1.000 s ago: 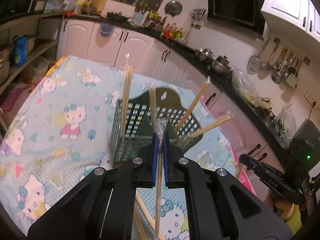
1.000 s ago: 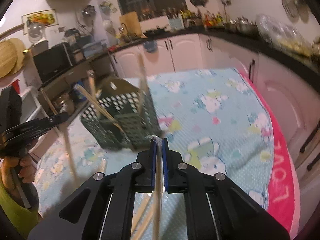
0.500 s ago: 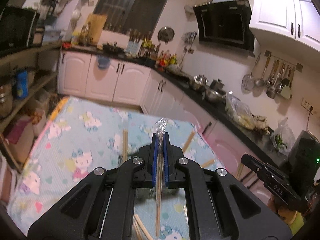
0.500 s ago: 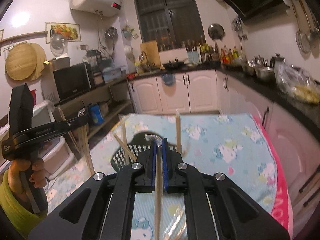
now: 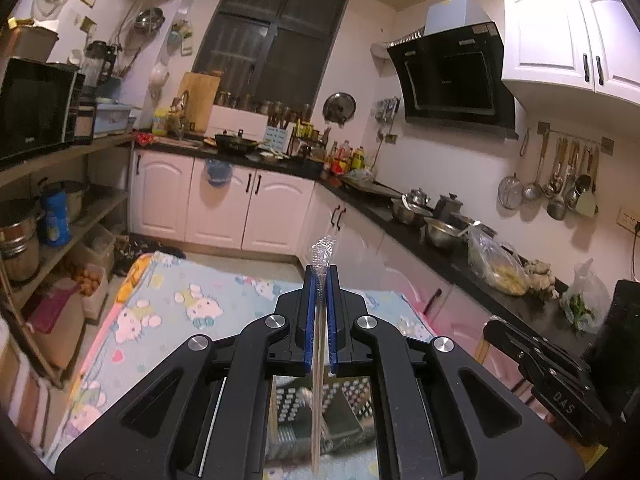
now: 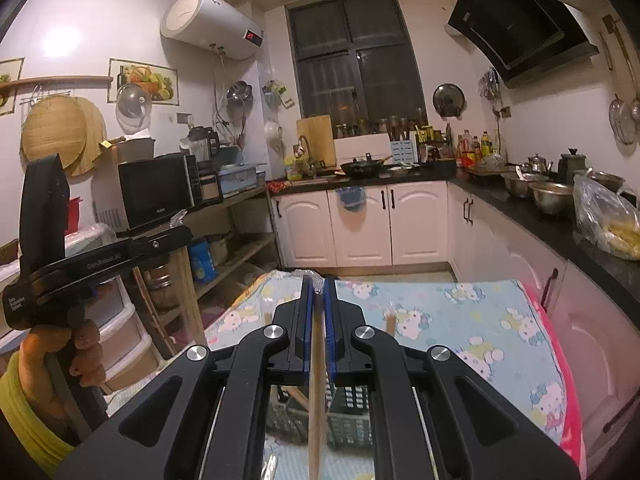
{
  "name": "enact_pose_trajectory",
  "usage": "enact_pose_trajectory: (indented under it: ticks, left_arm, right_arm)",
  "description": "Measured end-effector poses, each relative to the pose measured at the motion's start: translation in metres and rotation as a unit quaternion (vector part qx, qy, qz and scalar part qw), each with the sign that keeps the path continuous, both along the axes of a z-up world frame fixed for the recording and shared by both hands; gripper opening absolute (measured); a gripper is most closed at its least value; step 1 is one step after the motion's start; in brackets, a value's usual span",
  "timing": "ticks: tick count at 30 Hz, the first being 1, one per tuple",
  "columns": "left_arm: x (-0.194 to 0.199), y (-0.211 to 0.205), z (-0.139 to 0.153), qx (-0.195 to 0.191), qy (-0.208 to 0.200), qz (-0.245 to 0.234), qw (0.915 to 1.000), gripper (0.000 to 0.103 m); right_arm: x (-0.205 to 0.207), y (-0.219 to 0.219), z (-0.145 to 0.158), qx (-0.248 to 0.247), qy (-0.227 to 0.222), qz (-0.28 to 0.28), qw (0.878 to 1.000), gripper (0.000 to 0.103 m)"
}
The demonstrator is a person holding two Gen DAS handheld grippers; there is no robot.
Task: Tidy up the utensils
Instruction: 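Lift the chopsticks upright with the right gripper over the caddy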
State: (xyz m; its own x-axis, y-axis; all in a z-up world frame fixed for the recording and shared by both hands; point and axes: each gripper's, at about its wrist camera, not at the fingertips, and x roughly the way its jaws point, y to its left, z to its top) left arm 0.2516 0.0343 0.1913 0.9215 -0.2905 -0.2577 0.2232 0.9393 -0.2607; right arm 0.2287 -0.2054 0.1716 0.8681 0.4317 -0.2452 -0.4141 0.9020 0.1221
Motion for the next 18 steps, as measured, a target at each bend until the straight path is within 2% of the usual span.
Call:
enact_pose_trajectory:
  ticks: [8,18]
  left_arm:
    - [0.017,-0.003,0.007,0.022,-0.032,0.037,0.9986,0.001]
    - [0.034,-0.007,-0.001,0.024,-0.054,0.060,0.9964,0.001]
  right_arm:
    - [0.020,0.009,0.013,0.002,-0.025,-0.009,1.000,0.006]
    - [0.043,0.014,0.011,-0.012,-0.066,-0.036,0.997,0.006]
